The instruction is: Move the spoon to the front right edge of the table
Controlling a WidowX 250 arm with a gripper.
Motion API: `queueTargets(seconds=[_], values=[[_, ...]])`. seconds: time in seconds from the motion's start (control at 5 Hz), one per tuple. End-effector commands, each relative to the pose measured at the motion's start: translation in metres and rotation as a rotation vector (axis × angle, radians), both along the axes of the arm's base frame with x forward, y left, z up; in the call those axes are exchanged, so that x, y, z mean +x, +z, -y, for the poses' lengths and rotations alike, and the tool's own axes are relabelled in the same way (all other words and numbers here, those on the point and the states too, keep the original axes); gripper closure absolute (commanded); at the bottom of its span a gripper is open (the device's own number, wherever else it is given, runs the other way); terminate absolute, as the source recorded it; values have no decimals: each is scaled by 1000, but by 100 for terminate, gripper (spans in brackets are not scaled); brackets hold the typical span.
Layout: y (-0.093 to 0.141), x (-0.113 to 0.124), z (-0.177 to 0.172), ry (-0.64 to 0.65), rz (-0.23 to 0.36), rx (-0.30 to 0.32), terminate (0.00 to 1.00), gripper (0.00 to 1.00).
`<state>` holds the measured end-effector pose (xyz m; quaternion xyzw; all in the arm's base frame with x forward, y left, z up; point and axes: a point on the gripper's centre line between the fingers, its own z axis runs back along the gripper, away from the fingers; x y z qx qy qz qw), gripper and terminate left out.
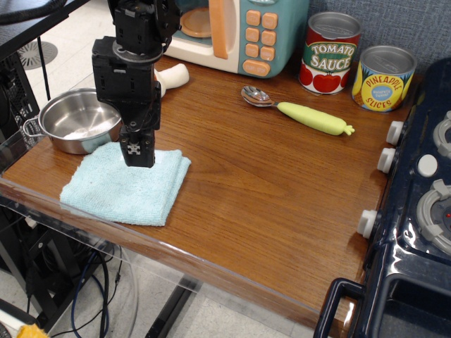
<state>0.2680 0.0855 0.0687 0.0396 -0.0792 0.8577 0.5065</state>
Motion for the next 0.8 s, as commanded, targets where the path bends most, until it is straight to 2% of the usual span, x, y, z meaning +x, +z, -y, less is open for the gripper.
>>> queueTargets(seconds=[0.0, 0.2, 0.6], values=[[0, 0, 0, 0, 0, 0, 0, 0], [12, 15, 12, -43, 38, 5, 0, 0], [24, 60, 48, -245, 84, 8, 0, 0]])
